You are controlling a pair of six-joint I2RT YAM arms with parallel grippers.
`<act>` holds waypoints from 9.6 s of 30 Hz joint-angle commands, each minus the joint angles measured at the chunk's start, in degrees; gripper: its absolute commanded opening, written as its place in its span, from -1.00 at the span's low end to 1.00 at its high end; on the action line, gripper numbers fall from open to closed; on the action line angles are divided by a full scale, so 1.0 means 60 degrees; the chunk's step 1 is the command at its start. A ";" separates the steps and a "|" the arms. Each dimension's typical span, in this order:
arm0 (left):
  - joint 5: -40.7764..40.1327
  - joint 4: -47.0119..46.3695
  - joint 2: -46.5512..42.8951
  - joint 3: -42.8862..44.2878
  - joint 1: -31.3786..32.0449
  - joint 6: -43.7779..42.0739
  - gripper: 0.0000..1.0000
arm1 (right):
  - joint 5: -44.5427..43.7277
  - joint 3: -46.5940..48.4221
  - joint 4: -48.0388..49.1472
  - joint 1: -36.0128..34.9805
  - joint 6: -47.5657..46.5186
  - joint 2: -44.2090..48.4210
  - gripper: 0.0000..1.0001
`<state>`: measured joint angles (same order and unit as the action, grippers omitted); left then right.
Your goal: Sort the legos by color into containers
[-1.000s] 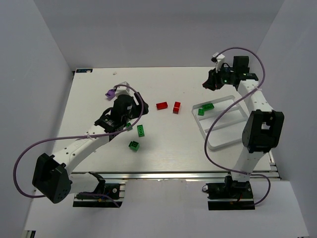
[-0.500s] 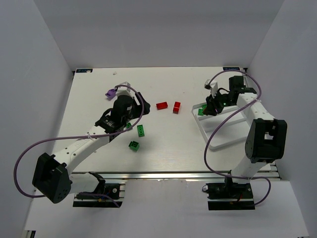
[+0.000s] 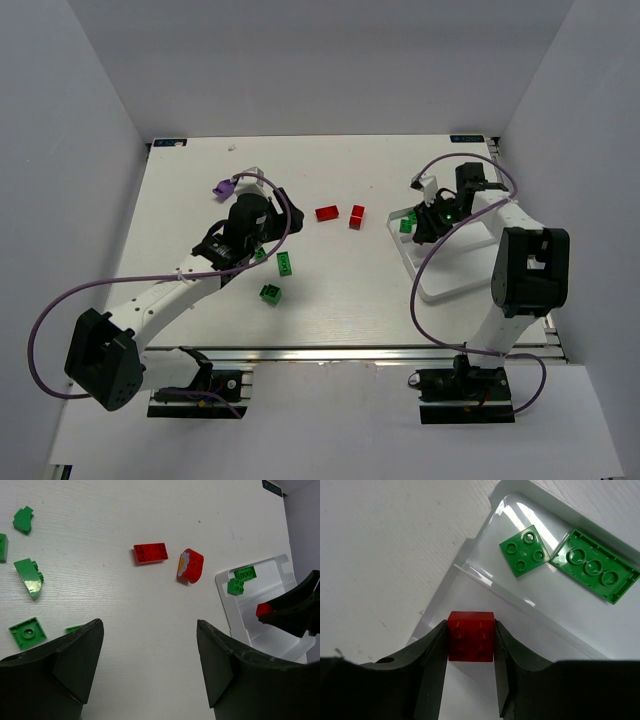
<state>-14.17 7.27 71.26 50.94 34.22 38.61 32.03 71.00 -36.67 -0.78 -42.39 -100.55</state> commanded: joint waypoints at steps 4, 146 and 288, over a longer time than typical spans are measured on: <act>0.0267 -0.0186 -0.0115 0.0035 -0.0049 0.0054 0.69 | -0.0065 0.0177 0.0486 0.0027 0.0561 -0.0467 0.03; 0.4767 -0.0232 1.1152 1.1462 0.3027 -0.1966 0.36 | 0.3215 -0.0394 0.1952 0.2576 0.2687 0.2799 0.07; -0.1682 0.4163 -0.2664 -0.0390 -0.2096 0.1299 0.96 | -0.0257 0.0545 0.1405 0.0027 -0.3618 0.1318 0.79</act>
<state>-23.46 28.25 54.65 45.43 24.56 45.52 24.64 74.72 -37.58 -0.82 -73.76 -98.59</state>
